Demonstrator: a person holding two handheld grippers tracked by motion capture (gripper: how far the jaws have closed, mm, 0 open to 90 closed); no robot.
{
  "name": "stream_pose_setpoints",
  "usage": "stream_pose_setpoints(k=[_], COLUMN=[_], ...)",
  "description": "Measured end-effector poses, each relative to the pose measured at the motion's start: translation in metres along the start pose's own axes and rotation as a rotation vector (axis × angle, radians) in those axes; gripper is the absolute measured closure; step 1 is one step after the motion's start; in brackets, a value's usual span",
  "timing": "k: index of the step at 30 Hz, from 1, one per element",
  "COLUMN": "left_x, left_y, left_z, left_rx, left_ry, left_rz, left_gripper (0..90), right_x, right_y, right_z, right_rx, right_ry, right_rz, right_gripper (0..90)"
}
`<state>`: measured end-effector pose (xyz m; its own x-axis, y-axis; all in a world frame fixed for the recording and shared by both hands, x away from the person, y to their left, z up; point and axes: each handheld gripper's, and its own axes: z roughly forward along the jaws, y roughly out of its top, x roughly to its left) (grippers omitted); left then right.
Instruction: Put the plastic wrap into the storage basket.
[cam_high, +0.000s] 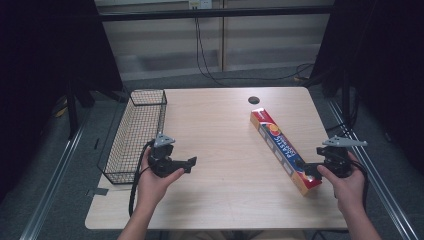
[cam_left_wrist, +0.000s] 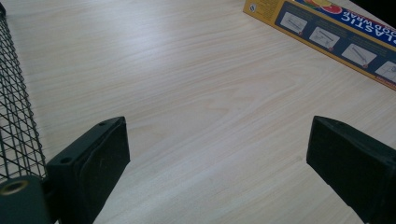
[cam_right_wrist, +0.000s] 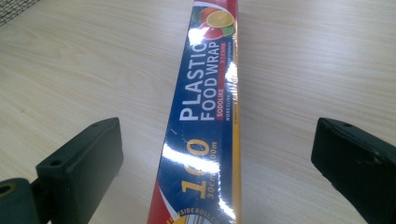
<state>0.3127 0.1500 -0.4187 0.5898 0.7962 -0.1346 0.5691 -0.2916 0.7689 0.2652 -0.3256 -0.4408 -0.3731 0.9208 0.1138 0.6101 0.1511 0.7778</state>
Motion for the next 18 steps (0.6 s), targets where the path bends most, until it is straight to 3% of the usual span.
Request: stream_pose_setpoints(k=[2, 3, 7, 9, 10, 18], left_x=[-0.001, 0.0, 0.002, 0.005, 0.005, 0.007], left_y=[0.0, 0.0, -0.001, -0.001, -0.002, -0.001], left_z=[-0.001, -0.002, -0.005, -0.007, -0.007, -0.008], left_rx=[-0.01, 0.0, -0.007, 0.015, -0.001, 0.005], left_ry=[-0.001, 0.001, 0.013, 0.009, 0.013, 0.007], left_rz=[-0.013, 0.006, -0.015, 0.003, -0.017, -0.006], left_gripper=[5.6, 5.6, 5.5, 5.4, 5.3, 5.3], right_x=[0.002, 0.003, 0.007, 0.008, 0.008, 0.008], right_y=[0.001, 0.002, 0.007, 0.009, 0.01, 0.024], right_z=[0.002, 0.002, 0.006, 0.009, 0.011, 0.029], right_rx=[0.013, 0.018, 0.04, 0.057, 0.069, 0.132], right_ry=[0.006, 0.009, 0.013, 0.011, 0.004, 0.001], right_rz=[-0.004, -0.009, -0.011, -0.014, -0.017, -0.017], right_gripper=[2.0, 2.0, 2.3, 2.5, 2.5, 2.2])
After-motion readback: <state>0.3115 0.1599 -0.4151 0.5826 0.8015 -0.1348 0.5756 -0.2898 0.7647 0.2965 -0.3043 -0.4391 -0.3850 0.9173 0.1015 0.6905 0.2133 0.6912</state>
